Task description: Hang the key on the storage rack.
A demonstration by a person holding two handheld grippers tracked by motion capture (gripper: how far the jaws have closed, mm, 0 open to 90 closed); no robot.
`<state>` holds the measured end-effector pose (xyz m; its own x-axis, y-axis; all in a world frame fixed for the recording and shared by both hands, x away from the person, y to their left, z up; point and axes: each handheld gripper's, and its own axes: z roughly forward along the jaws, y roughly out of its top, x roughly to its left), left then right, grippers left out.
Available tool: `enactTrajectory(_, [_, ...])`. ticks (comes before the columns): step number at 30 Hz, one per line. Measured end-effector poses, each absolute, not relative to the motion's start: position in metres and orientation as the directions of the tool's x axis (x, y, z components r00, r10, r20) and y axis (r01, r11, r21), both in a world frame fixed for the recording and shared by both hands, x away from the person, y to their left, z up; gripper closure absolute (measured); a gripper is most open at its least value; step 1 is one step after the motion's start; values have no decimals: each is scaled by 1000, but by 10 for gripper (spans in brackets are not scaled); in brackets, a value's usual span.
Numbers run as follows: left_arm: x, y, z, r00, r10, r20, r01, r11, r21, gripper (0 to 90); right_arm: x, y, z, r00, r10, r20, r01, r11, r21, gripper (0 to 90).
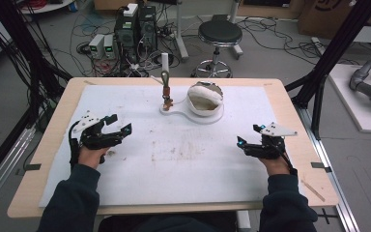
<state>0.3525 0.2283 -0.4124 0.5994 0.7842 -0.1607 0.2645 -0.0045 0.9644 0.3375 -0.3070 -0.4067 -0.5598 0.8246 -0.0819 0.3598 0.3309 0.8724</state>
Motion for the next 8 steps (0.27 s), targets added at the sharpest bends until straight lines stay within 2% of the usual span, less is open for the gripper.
enactTrajectory(8, [354,226,-414,600,784,-158,275,-16,961,222,337,-309,-408,-564,822,-76,358,327,874,213])
